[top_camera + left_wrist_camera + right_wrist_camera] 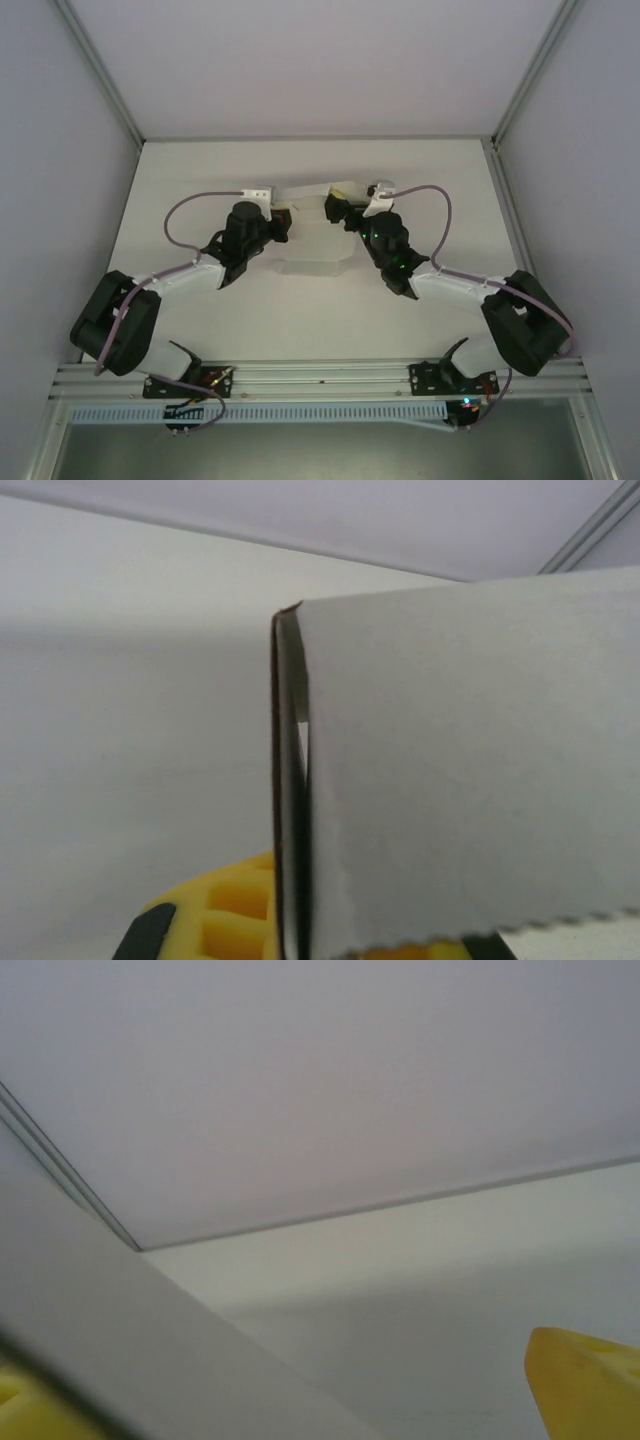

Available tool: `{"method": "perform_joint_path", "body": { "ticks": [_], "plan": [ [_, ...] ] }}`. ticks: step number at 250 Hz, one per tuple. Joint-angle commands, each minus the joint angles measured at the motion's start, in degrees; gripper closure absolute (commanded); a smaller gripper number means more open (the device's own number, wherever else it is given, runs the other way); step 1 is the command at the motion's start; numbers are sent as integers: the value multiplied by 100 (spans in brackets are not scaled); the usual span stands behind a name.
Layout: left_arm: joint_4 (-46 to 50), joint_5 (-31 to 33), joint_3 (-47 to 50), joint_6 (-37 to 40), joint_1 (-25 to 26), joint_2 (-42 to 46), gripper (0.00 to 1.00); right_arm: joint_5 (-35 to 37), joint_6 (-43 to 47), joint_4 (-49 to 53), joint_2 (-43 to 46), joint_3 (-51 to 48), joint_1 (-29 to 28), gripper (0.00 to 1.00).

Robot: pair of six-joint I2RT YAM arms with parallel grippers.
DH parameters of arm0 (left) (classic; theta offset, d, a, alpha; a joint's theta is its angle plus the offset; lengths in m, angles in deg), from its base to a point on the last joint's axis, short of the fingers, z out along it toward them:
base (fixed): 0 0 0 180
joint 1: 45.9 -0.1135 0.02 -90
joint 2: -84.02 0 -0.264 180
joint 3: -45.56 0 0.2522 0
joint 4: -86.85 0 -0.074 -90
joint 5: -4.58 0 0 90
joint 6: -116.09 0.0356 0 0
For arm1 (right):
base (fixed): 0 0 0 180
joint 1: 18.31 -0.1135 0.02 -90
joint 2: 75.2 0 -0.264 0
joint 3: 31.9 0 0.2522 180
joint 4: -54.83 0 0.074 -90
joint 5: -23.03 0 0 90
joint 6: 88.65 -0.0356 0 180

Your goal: Assemble paper box

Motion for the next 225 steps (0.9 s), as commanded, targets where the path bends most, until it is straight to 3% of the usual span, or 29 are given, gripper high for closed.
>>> {"method": "perform_joint_path", "body": {
  "ticks": [1,49,115,159,196,225],
  "plan": [
    [-546,-598,25,-223,43,-68,100,-346,-579,-1396,-193,-27,-5,0],
    [-389,-218,8,-327,32,-37,100,-297,-440,-968,165,-134,-4,0],
    [-223,-152,5,-262,-308,139,100,489,-361,2098,1635,-267,-6,0],
    [-50,-216,-101,-87,-419,201,100,1481,-515,3893,2416,-293,7,0],
    [-44,-294,-119,-12,-448,225,100,1913,-1139,5016,2465,-194,366,0],
    [-76,-472,-106,48,-451,241,100,1547,-1393,5175,2136,-126,698,0]
  ]
}}
